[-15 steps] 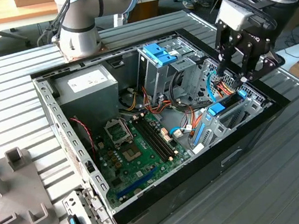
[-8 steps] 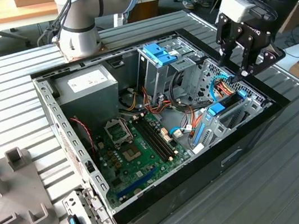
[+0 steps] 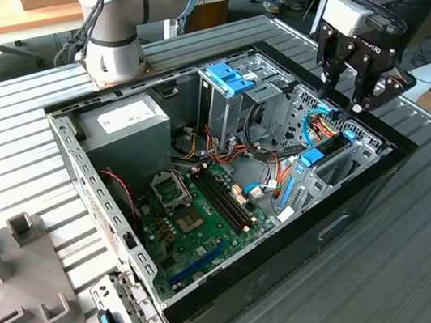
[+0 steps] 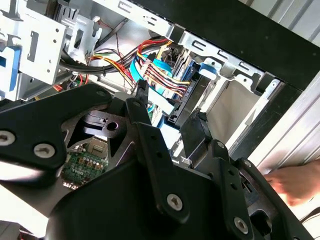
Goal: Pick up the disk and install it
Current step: 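Insert the first disk wire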
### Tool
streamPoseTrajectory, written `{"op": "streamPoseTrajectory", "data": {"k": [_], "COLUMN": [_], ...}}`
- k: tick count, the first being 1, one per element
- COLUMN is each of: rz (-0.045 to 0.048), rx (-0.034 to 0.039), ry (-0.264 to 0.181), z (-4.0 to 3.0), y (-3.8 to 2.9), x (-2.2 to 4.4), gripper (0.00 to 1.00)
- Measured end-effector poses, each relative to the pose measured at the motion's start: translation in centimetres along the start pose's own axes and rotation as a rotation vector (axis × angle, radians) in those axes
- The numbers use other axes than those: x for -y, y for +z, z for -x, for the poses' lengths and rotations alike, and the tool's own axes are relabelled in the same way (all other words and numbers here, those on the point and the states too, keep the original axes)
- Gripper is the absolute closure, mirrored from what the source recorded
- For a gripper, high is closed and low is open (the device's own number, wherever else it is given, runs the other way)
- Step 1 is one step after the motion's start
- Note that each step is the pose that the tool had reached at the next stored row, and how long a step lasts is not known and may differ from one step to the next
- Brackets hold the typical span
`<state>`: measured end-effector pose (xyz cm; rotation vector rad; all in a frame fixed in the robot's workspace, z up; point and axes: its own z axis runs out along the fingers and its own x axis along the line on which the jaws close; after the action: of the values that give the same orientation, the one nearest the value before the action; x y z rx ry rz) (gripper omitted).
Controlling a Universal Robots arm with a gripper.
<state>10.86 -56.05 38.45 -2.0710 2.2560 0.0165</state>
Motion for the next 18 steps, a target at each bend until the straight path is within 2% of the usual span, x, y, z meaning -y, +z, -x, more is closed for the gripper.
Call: {"op": "streamPoseTrajectory", "data": {"k": [3, 8, 9, 10, 18], "rz": [0.0009, 0.0012, 0.0012, 0.0012, 0.0012], "rx": [-0.0026, -0.0028, -0.0029, -0.0028, -0.003], "ry": [0.0, 0.0, 0.0, 0.001, 0.0], "z": [-0.14, -0.14, -0.14, -0.14, -0.14], "y": [0.41, 0.44, 0.44, 0.44, 0.44], "x": [0.0, -0.01, -0.01, -0.01, -0.01], "gripper": [0.47, 0.47, 0.48, 0.56, 0.56]}}
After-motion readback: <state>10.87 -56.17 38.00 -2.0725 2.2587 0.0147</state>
